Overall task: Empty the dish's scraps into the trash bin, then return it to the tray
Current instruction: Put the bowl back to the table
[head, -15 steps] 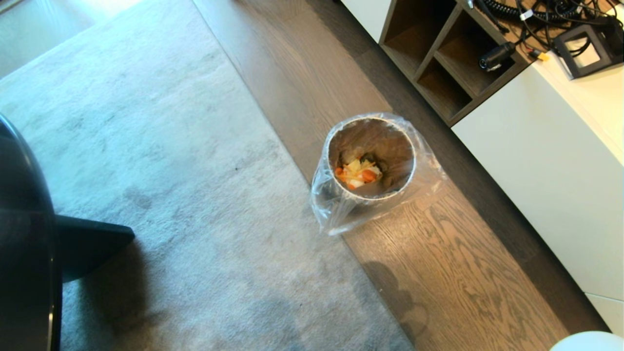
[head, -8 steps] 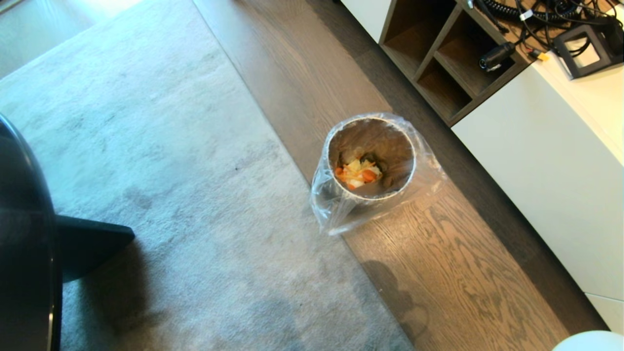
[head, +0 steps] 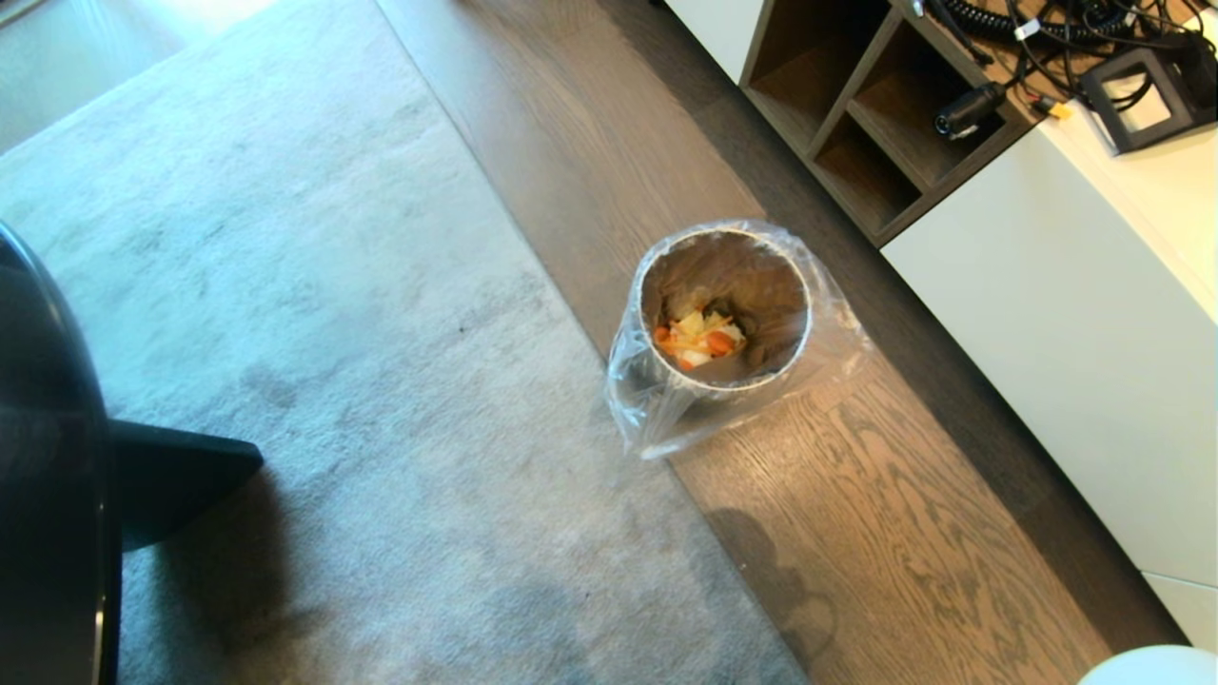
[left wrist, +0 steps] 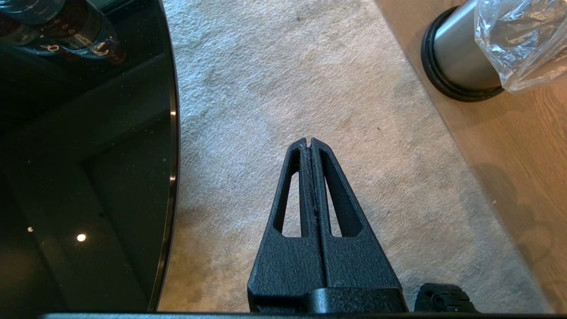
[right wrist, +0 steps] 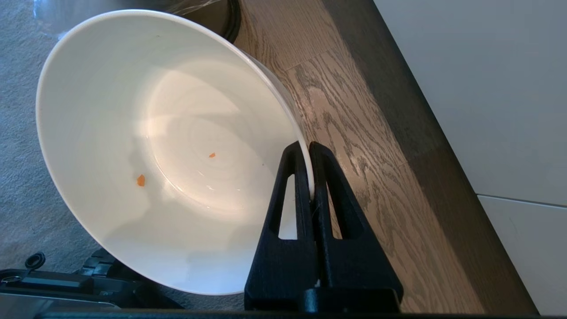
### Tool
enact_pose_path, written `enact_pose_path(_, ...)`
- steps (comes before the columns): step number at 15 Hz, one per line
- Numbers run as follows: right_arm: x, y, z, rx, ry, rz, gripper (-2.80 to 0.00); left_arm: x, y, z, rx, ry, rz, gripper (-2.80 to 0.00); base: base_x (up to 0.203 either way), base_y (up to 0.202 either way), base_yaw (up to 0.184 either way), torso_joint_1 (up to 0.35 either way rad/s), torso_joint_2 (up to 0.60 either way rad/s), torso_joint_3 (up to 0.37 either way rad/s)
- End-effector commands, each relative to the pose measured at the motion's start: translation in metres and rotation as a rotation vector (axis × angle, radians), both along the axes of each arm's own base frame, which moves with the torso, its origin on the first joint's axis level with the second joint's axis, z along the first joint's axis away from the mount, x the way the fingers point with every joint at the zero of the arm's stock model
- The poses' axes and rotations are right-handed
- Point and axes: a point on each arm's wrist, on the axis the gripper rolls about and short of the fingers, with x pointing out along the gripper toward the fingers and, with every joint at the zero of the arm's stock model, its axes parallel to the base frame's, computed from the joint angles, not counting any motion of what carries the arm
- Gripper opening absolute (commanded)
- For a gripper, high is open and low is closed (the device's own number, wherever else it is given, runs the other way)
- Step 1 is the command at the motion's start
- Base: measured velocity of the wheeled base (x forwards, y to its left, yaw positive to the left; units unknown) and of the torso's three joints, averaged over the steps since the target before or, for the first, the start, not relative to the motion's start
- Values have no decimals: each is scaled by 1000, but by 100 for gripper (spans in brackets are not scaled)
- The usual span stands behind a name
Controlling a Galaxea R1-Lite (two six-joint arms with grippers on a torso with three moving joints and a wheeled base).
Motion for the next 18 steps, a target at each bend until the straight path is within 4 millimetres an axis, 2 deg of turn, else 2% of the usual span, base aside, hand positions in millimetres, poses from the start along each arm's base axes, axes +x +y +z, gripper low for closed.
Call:
enact_pose_path(1,0,0,0,-1,3,1,-280,0,0,0,-1,-1,0,-280,0,0,0,0,0,0)
enact_pose_path(11,0,0,0,-1,5,1,-280,0,0,0,-1,1,0,-280,0,0,0,0,0,7)
enact_pose_path(18,0,0,0,-1,4,1,-280,0,0,0,-2,1,0,-280,0,0,0,0,3,175)
